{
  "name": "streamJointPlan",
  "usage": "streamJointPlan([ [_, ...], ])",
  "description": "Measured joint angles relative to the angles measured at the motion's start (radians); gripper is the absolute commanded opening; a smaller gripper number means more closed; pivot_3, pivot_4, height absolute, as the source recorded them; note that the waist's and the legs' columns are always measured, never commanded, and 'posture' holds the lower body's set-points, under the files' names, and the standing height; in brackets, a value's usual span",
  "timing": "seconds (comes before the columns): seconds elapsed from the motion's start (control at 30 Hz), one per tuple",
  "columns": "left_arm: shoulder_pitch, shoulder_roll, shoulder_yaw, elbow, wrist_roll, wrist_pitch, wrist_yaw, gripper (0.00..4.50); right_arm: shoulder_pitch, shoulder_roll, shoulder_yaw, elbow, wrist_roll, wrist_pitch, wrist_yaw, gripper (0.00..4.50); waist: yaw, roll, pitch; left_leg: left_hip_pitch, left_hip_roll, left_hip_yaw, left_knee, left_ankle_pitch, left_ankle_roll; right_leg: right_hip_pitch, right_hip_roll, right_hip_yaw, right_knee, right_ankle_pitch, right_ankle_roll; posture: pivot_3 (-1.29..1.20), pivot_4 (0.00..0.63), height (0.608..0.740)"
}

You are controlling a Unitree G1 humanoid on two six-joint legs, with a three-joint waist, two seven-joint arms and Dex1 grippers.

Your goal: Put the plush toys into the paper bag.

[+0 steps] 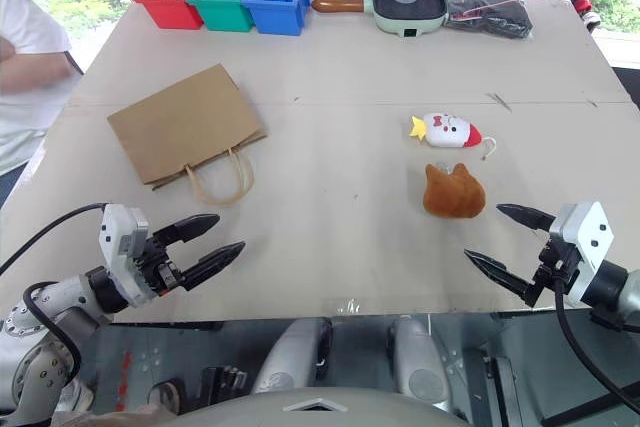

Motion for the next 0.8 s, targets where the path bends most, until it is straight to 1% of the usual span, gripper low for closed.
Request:
streamJointPlan([
  [0.07,-0.007,-0.003,0.0,0.004,0.009,-0.006,0.006,4.46,-0.01,0.006,0.008,0.0,-0.001,0.002,-0.011,4.5,0.0,0.0,0.0,0.0,0.0,0.0,0.0,0.0,0.0,0.0,0.0,0.0,0.0,0.0,0.0,0.0,0.15,0.74],
  [0.2,-0.156,-0.033,0.008,0.068,0.043,-0.043,0.082,4.46,-0.136,0.097,0.171,-0.066,0.007,0.024,-0.106,4.5,0.0,0.0,0.0,0.001,0.0,-0.001,0.0,0.0,0.0,0.0,0.002,-0.001,0.001,0.0,0.0,0.0,0.15,0.74],
  [0.27,-0.188,-0.027,0.016,0.092,0.059,-0.058,0.099,4.46,-0.162,0.107,0.215,-0.087,0.006,0.03,-0.126,4.5,-0.002,0.0,0.0,0.0,0.0,-0.001,0.0,0.0,0.0,0.0,0.002,0.0,0.0,0.0,0.0,0.0,0.15,0.74],
  [0.3,-0.196,-0.004,0.023,0.129,0.088,-0.087,0.089,4.46,-0.184,0.116,0.248,-0.089,-0.006,0.028,-0.14,4.5,-0.003,-0.001,-0.001,0.0,-0.001,0.0,0.0,0.0,0.0,0.0,0.001,0.0,0.0,0.0,0.0,0.0,0.15,0.74],
  [0.33,-0.198,0.039,0.034,0.181,0.138,-0.141,0.065,4.46,-0.205,0.125,0.286,-0.095,-0.02,0.023,-0.146,4.5,-0.005,-0.002,-0.001,0.0,-0.001,0.0,0.0,0.0,0.0,-0.001,0.002,0.0,0.0,0.0,0.0,0.0,0.15,0.74],
  [0.4,-0.193,0.073,0.046,0.221,0.189,-0.218,0.035,4.46,-0.209,0.125,0.309,-0.103,-0.026,0.019,-0.145,4.5,-0.003,-0.002,-0.001,-0.001,-0.001,0.0,-0.002,0.0,0.0,-0.002,0.001,-0.001,-0.001,0.0,0.0,0.0,0.15,0.74],
  [0.43,-0.187,0.105,0.048,0.254,0.228,-0.274,0.011,4.46,-0.212,0.125,0.322,-0.107,-0.029,0.016,-0.143,4.5,-0.002,-0.002,-0.001,-0.001,-0.001,-0.001,-0.002,0.0,0.0,-0.002,0.001,-0.001,-0.001,0.0,-0.001,0.0,0.15,0.74],
  [0.5,-0.188,0.157,0.047,0.353,0.325,-0.43,-0.037,4.46,-0.218,0.126,0.351,-0.116,-0.036,0.007,-0.138,4.5,0.0,-0.001,-0.001,-0.001,-0.001,-0.001,-0.002,0.0,0.0,-0.001,0.0,-0.001,-0.001,0.0,-0.001,0.0,0.15,0.74],
  [0.6,-0.223,0.174,0.023,0.452,0.416,-0.569,-0.051,4.46,-0.219,0.131,0.368,-0.115,-0.055,-0.009,-0.138,4.5,0.004,-0.002,-0.001,-0.001,-0.001,-0.001,-0.002,0.0,0.0,-0.001,-0.001,-0.001,-0.002,0.0,0.0,0.0,0.15,0.74],
  [0.7,-0.308,0.18,-0.057,0.541,0.538,-0.699,-0.027,4.46,-0.217,0.132,0.381,-0.112,-0.073,-0.027,-0.139,4.5,0.005,-0.003,-0.002,-0.001,-0.001,-0.001,-0.001,0.0,0.0,-0.001,-0.001,-0.001,-0.002,0.001,0.0,0.0,0.15,0.74],
  [0.8,-0.352,0.181,-0.106,0.591,0.606,-0.772,0.001,4.46,-0.213,0.132,0.38,-0.11,-0.082,-0.036,-0.143,4.5,0.001,-0.004,-0.002,-0.001,-0.001,-0.001,-0.001,0.0,0.0,-0.001,-0.001,-0.002,-0.001,0.001,0.0,0.0,0.15,0.74],
])
